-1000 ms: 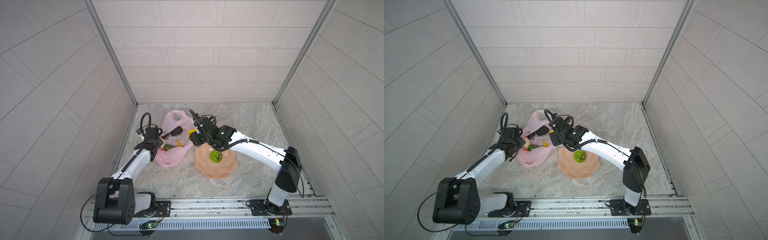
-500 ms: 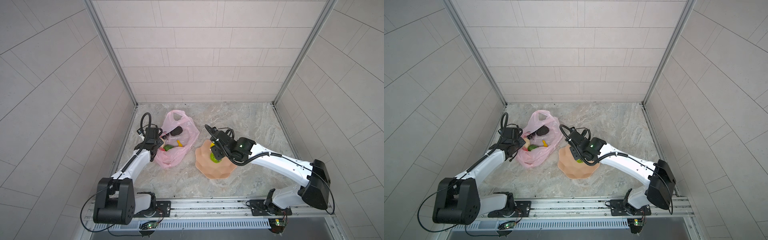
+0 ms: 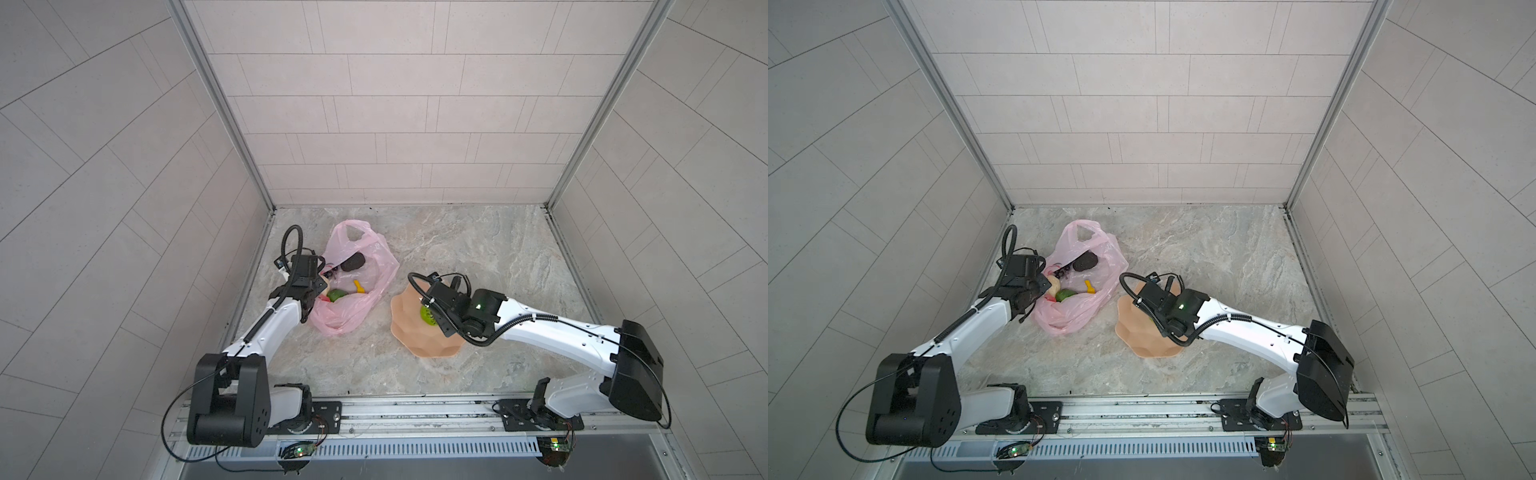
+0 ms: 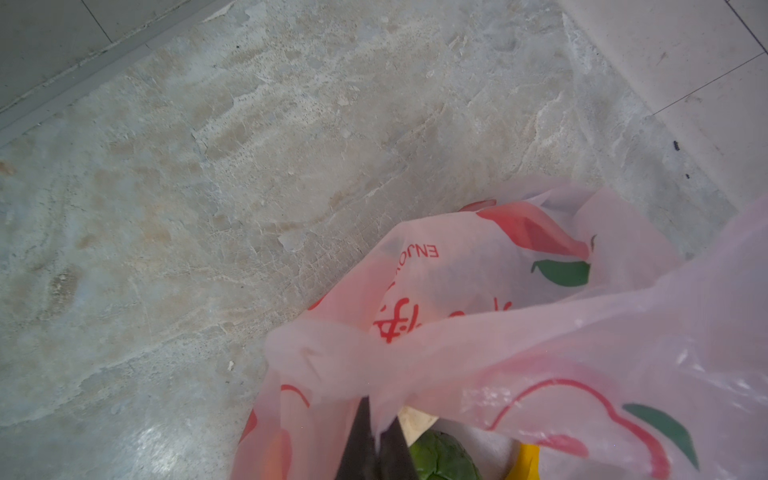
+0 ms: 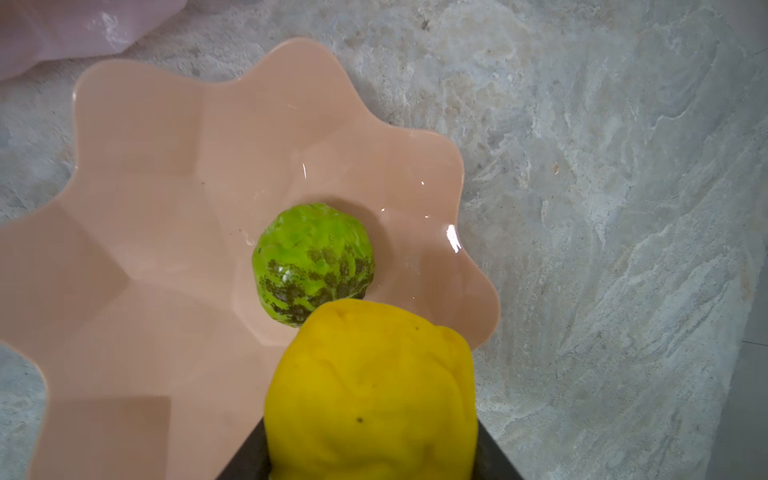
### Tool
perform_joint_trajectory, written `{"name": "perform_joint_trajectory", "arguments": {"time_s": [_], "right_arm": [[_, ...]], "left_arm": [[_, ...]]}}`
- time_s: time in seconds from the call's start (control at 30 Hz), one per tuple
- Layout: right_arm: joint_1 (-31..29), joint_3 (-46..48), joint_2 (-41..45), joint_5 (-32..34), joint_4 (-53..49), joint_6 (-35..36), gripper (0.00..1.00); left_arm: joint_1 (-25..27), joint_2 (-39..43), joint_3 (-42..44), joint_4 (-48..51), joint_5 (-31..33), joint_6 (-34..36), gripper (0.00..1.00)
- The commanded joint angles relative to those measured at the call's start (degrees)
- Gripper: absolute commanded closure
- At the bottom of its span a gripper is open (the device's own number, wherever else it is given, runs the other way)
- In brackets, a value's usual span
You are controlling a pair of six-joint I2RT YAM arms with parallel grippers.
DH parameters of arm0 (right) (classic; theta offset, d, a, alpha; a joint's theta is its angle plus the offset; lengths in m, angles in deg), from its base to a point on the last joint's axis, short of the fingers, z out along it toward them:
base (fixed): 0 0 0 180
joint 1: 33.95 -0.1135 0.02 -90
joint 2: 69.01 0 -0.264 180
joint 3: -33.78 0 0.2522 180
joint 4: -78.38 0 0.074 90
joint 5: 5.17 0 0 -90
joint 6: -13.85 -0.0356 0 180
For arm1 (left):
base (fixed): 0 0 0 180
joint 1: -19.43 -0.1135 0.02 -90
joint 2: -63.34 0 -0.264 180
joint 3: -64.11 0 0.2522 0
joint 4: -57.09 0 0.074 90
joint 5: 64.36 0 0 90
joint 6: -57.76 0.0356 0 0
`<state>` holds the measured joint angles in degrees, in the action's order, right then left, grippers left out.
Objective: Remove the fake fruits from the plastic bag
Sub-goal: 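Lift the yellow lemon out and carry it over the peach bowl, then lower the lemon into the bowl beside the custard apple and open the right gripper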
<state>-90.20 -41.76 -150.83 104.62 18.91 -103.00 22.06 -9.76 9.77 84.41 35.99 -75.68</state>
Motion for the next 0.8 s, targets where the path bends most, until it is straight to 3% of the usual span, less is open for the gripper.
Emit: {"name": "perform_joint_trajectory", "arguments": {"time_s": [0.0, 0.33, 0.77], "right_arm": [[-2.2, -0.1, -2.2, 3.6, -2.8, -1.0, 0.46], [-5.4, -2.5, -11.7, 6.4, -4.1, -1.9, 0.46], [-5.5, -9.1, -21.9, 16.6, -8.5, -4.0, 0.44]], "left_arm": [[-0.2, -0.4, 0.4, 0.1, 1.1, 0.9, 1.0], [-0.2, -0.2, 0.4, 0.2, 1.2, 0.9, 1.0], [-0.2, 0.1, 0.4, 0.4, 1.3, 0.9, 1.0]]}}
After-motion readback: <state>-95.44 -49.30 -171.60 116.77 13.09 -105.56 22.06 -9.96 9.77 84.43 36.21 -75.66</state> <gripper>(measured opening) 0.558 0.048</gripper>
